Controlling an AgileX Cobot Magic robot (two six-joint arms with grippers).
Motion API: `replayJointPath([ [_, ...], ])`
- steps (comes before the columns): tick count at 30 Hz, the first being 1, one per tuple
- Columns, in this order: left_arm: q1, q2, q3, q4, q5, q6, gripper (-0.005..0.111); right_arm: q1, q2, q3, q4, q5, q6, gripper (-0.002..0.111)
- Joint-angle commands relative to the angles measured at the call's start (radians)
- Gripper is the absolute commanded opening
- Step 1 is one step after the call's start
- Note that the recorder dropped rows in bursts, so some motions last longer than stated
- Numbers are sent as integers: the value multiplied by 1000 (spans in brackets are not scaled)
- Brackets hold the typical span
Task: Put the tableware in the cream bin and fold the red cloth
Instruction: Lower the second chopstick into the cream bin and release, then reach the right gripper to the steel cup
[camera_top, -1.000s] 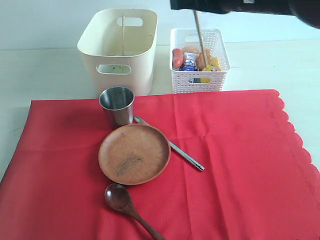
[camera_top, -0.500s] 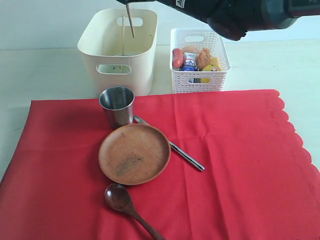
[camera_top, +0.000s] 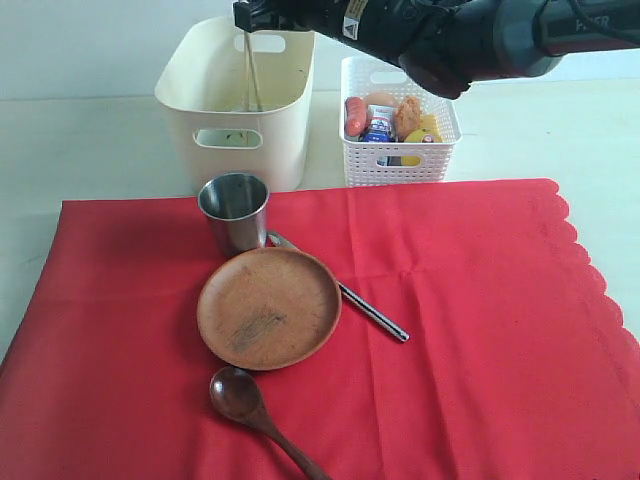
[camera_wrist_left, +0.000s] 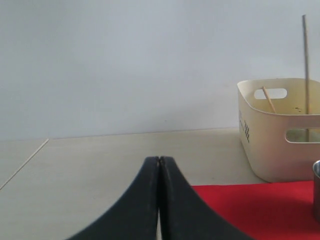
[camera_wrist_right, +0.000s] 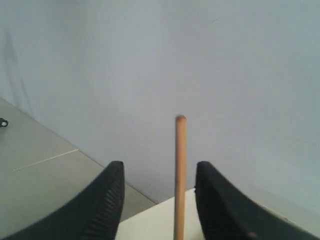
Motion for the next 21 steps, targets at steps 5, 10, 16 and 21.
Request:
replayJointPath([
  [5, 1, -6, 0, 2, 2, -3, 0, -1, -139, -2, -225, 460, 307, 54],
  [10, 1, -6, 0, 2, 2, -3, 0, -1, -298, 105, -353, 626, 396, 5],
  [16, 1, -6, 0, 2, 2, -3, 0, -1, -563, 365, -349, 643, 396, 0],
  [21, 1, -6, 0, 2, 2, -3, 0, 1, -733, 573, -343, 649, 432, 0],
])
